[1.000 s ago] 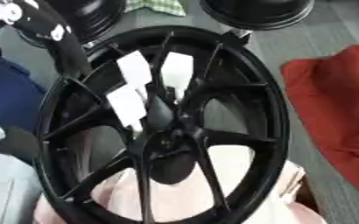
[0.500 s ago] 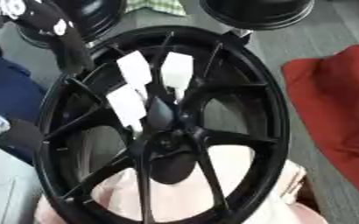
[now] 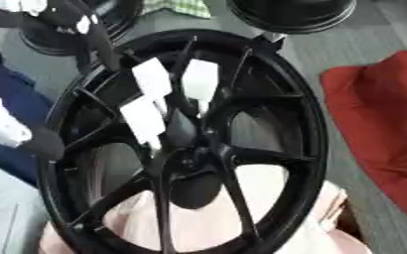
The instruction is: Pull the pin out of the wheel hub.
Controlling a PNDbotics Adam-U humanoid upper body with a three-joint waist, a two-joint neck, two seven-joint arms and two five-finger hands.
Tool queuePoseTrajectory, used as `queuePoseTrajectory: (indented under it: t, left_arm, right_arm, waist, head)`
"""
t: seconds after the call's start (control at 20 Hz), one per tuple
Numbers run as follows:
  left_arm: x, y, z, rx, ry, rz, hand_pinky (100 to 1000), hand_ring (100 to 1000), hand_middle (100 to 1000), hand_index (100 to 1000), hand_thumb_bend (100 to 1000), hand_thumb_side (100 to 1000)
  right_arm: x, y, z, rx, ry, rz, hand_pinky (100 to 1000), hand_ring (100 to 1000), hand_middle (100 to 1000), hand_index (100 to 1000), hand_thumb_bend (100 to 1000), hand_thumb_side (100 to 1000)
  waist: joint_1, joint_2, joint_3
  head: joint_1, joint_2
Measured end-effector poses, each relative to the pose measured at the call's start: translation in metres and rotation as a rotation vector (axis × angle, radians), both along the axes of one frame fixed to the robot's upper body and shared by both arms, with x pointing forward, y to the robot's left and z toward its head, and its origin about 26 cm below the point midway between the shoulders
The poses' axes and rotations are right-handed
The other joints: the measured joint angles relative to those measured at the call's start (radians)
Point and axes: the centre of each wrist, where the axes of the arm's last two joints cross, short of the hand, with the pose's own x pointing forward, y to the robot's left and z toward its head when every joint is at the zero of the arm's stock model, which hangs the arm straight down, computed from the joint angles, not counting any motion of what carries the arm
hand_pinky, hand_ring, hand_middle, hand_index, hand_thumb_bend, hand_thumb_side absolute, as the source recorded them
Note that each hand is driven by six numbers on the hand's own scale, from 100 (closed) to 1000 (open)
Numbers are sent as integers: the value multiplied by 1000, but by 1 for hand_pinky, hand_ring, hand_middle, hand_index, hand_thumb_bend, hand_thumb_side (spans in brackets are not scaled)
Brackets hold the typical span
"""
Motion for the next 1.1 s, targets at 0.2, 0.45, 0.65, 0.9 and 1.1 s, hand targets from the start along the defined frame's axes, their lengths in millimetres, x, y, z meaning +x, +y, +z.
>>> queuePoseTrajectory:
  t: [0.2,0.45,0.65,0.9,1.1]
  left_arm:
    - [15,2,1,7,-51,32,789,712,703,803,564,290]
    - [30,8,1,-14,-73,57,781,689,686,801,585,300]
    - [36,10,0,-37,-49,58,751,642,640,810,698,365]
    - [38,10,-6,-105,31,95,740,604,609,799,776,411]
    - [25,10,-8,-169,69,163,769,643,651,811,727,458]
  right_arm:
    - [1,0,1,0,2,4,591,690,770,715,100,832]
    - [2,1,2,0,-4,7,591,691,771,716,100,836]
    - [4,2,3,6,-8,10,591,691,771,716,100,842]
    - [6,4,5,10,-5,6,590,691,771,716,100,846]
    - [6,4,5,8,2,1,590,691,771,716,100,849]
  waist:
    - [4,5,-3]
    - [10,15,-19]
    - [14,25,-24]
    - [22,31,-17]
    - [26,31,-9]
  head:
    - [6,-8]
    - [10,-17]
    - [13,-18]
    - [11,-18]
    - [4,-18]
